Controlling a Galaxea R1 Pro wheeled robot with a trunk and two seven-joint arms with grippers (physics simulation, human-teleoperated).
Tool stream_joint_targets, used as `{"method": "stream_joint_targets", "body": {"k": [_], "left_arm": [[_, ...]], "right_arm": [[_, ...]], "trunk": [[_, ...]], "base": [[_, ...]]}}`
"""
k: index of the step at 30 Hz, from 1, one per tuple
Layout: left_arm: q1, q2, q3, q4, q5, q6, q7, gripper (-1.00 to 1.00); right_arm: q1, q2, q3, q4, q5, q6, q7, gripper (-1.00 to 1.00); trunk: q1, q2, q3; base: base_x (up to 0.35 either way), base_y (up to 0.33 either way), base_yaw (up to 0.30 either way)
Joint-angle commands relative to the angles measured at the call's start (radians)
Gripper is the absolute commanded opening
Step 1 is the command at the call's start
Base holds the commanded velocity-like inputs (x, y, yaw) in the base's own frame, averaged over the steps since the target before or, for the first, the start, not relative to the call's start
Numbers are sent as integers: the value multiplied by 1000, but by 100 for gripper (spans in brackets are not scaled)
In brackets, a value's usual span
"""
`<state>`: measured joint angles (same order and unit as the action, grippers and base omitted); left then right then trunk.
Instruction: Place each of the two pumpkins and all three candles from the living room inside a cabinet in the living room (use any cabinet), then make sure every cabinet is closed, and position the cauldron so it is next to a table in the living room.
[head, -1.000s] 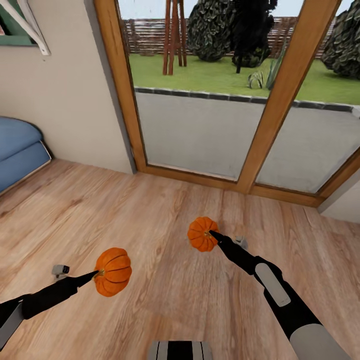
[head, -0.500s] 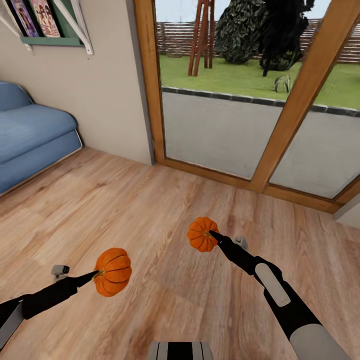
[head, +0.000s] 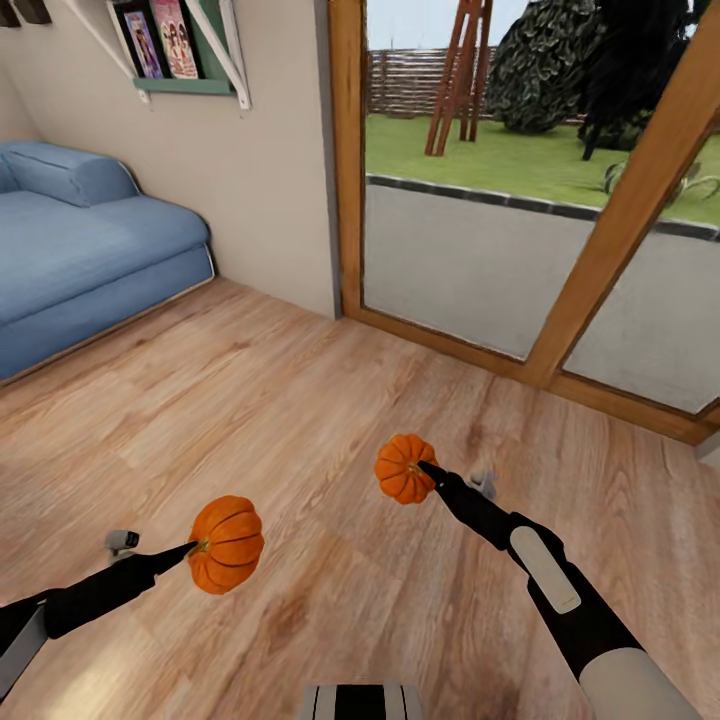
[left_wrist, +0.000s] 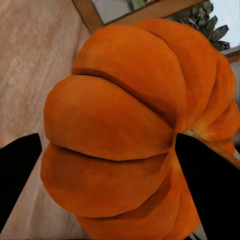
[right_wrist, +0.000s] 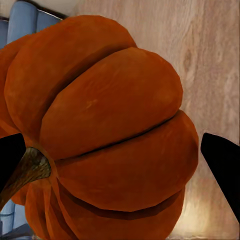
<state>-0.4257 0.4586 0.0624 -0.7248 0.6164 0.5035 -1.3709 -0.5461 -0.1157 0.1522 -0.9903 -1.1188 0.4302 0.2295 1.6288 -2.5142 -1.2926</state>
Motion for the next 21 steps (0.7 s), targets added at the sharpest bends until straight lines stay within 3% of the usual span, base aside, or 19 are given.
{"method": "stream_joint_targets", "body": {"k": [1,10,21], "left_arm": [[-1,0,1,-1,3,10,-2,-100],[-1,0,2,-1,3,10,-2,-100],[-1,0,3,1,4,10,-2,-100]], "right_arm": [[0,-1,1,-1,-10,2,1,-100],[-1,-1,1,-1,-10,2,1,-100],[-1,-2,1,-1,-11,2,2,-100]], "trunk": [[-1,0,0],[-1,0,5],[-1,0,12]], "base": [[-260,-218,274],[-243,-204,274],[-16,-14,274]]}}
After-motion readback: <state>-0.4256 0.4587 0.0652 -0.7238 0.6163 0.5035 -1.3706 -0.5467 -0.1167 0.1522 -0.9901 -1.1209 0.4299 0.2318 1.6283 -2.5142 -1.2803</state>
